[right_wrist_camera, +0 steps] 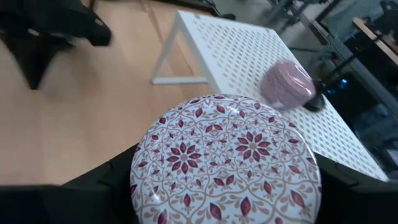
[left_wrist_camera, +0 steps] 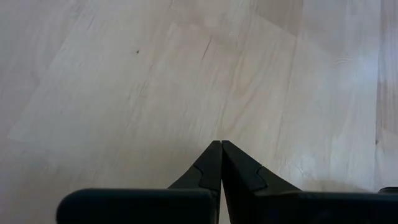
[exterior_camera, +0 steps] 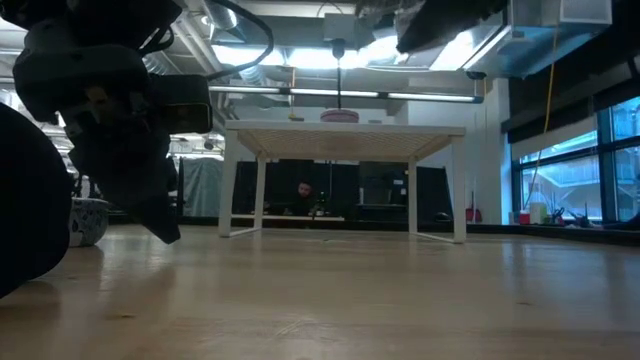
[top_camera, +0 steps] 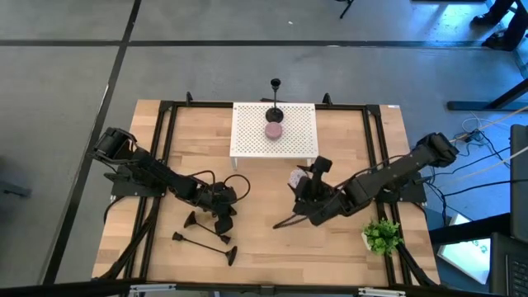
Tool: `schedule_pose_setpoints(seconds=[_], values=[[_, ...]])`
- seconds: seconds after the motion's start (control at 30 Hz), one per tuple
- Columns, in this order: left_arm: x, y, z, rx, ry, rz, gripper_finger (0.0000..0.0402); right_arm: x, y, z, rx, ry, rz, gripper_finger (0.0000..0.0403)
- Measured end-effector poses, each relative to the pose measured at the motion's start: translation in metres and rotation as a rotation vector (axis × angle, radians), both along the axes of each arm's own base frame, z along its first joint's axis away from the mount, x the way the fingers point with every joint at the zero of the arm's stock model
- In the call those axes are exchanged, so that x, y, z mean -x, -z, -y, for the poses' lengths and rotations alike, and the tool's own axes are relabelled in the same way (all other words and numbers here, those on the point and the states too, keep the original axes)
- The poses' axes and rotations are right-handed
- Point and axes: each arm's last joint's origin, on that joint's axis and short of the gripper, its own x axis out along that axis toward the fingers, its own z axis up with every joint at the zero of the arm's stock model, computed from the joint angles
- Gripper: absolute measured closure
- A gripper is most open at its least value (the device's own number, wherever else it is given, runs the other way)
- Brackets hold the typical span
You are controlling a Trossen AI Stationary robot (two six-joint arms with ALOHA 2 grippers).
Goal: Pick & Place candle stick holders
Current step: Put the white scented candle on the shelf
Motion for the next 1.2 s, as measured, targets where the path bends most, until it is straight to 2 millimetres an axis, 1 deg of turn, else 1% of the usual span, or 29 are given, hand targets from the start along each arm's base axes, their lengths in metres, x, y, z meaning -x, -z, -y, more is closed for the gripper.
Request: schedule_pose_setpoints(seconds=[0.1,0.27,0.4,0.5,0.6,0.67,0.8,0.9,1.0,1.1,1.2], values=[[0.000,0.000,0.000,0.000,0.000,0.000,0.0399,-0.002,0.000,0.012,-0.007,0.026,-0.030,0.0111],[0.000,0.000,0.000,0.000,0.000,0.000,0.0399,-0.005,-0.004,0.028,-0.016,0.031,-0.060,0.0111],[0.000,0.000,0.000,0.000,0.002,0.000,0.0399,-0.001,-0.015,0.041,-0.026,0.017,-0.071,0.0111],[0.001,0.000,0.001,-0.001,0.007,0.000,0.0400,0.005,-0.022,0.054,-0.033,0.007,-0.065,0.0111],[0.001,0.000,0.003,-0.003,0.015,0.001,0.0398,0.014,-0.028,0.072,-0.081,-0.005,-0.027,0.0111],[0.001,0.000,0.003,-0.002,0.015,0.003,0.0399,0.022,-0.028,0.086,-0.115,-0.014,0.004,0.0111],[0.000,-0.001,0.003,-0.001,0.020,0.022,0.0399,0.035,-0.027,0.116,-0.192,-0.039,0.137,0.0111],[-0.001,-0.002,0.003,-0.002,0.024,0.026,0.0399,0.042,-0.020,0.143,-0.277,-0.086,0.226,0.0111],[-0.001,-0.002,0.004,-0.002,0.025,0.030,0.0400,0.048,-0.011,0.169,-0.335,-0.119,0.275,0.0111],[-0.001,-0.002,0.003,-0.005,0.028,0.032,0.0398,0.052,0.000,0.190,-0.344,-0.157,0.247,0.0111],[-0.001,-0.002,0.003,-0.006,0.029,0.032,0.0399,0.053,0.004,0.206,-0.353,-0.212,0.235,0.0111]])
